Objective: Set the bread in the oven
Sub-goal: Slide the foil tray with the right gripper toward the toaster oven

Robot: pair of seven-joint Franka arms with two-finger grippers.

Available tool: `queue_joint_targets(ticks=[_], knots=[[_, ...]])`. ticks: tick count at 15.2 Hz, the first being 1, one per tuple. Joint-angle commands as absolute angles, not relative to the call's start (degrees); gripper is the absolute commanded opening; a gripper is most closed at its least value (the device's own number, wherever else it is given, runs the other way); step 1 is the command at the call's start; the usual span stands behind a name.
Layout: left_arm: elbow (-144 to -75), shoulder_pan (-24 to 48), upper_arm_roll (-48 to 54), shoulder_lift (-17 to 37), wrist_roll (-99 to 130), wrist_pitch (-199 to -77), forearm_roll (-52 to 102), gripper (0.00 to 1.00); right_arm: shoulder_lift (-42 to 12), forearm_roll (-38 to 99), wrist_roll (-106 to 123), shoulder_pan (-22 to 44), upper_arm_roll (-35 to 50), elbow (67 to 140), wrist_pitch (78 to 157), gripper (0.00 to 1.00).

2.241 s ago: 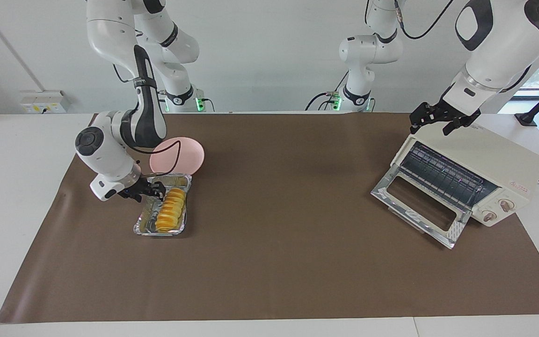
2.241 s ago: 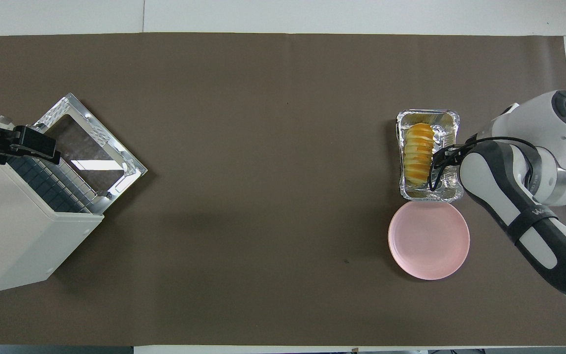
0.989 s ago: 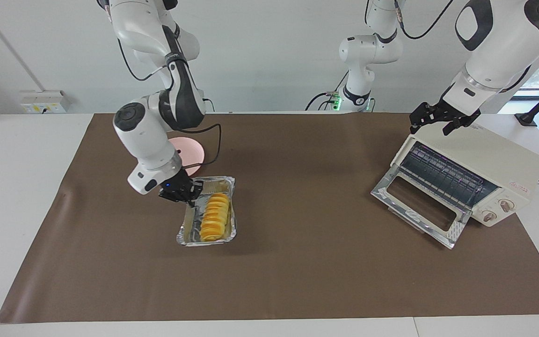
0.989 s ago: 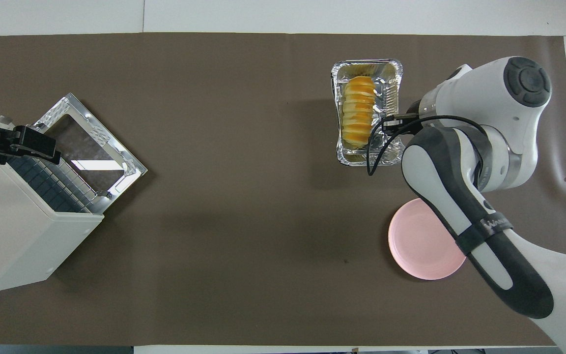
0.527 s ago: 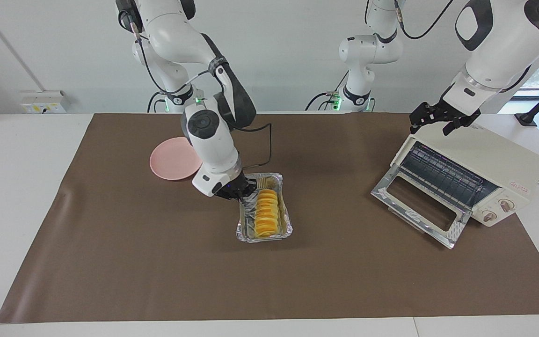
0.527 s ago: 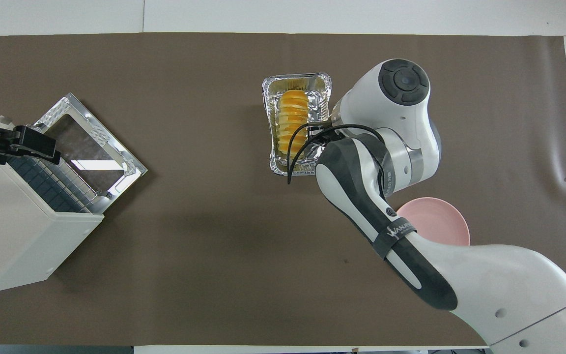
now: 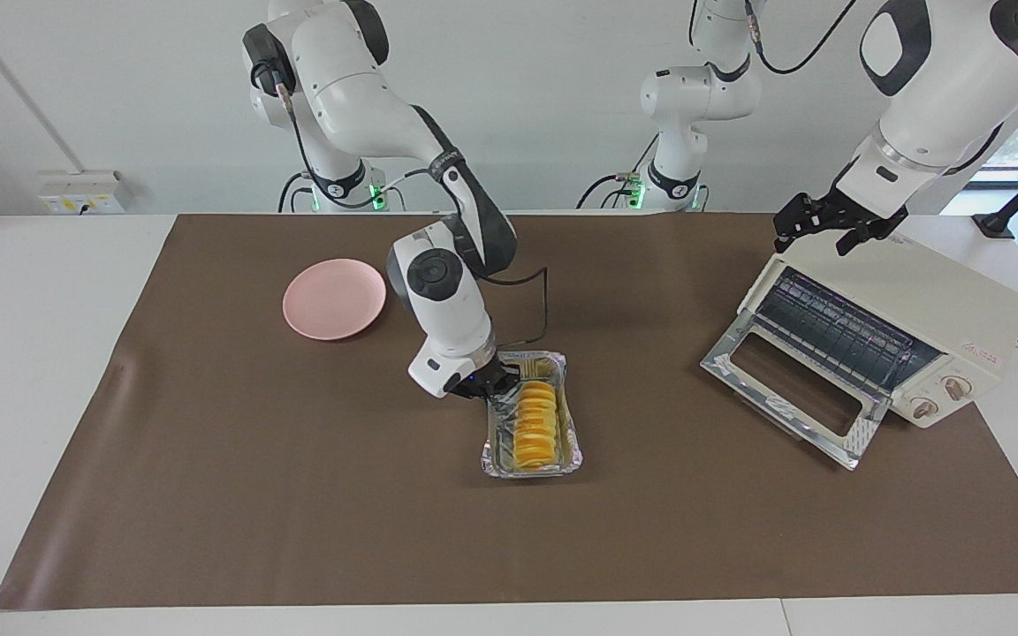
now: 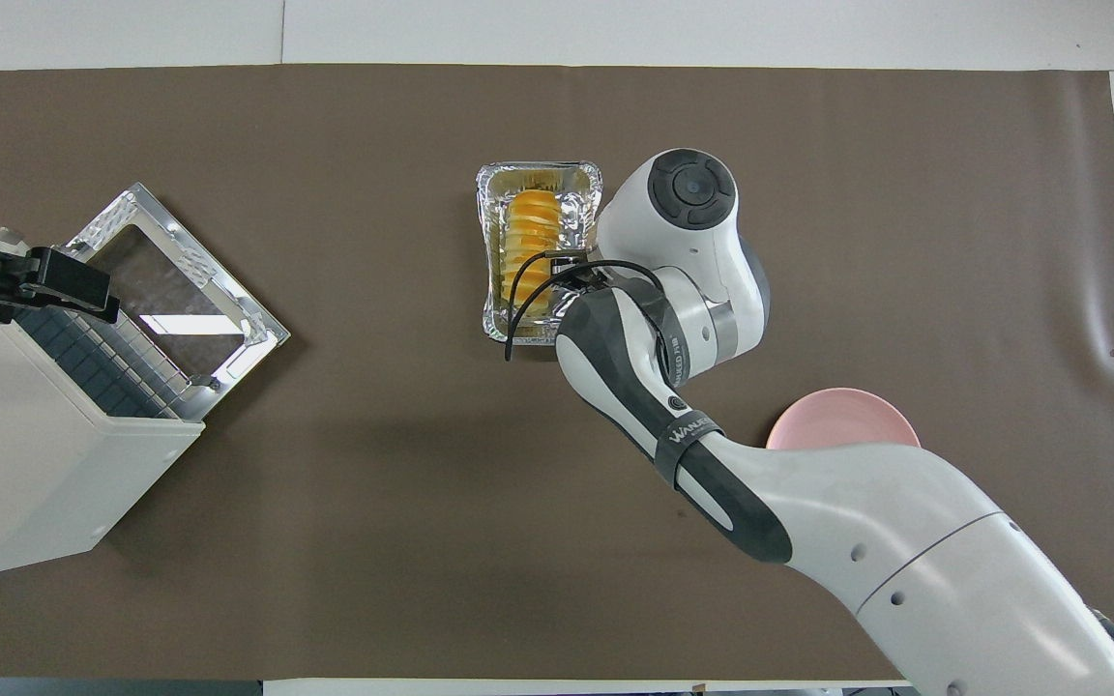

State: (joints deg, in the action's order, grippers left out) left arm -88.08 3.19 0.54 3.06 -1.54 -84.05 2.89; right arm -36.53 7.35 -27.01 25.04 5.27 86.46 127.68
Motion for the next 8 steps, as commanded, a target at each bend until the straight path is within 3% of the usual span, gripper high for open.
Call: queue_joint_targets(ticks=[1,2,3,4,5,8], knots=[[-88.1,2.5,0.9,2.5,-1.4,-84.4,2.5,1.0,-38.9,6.0,-30.4,26.5,5.1,84.0,128.4,0.09],[-88.1,2.5,0.9,2.5,-1.4,-84.4,2.5,1.0,-38.8,5.5,-30.4,26.5,5.1,84.0,128.2,0.44],[-88.2,2.5,0.9,2.5,-1.4,-84.4,2.5,1.0,-38.8,4.7,-30.4,26.5,5.1,84.0,128.2,0.72],[-88.1,2.5,0.9,2.5,-1.4,-84.3,2.5,1.0,-38.7,4.1,-30.4,26.4,5.1,84.0,128.1,0.74],[-88.1,2.5,0.9,2.5,-1.4,-84.4,2.5,1.0,-38.4,3.9,-30.3,26.0,5.1,84.0,127.9,0.94],[-88.2,2.5,0.9,2.5,-1.4,-84.4,2.5,1.0,-36.4,3.8,-30.1,24.6,4.9,83.8,123.9,0.96]])
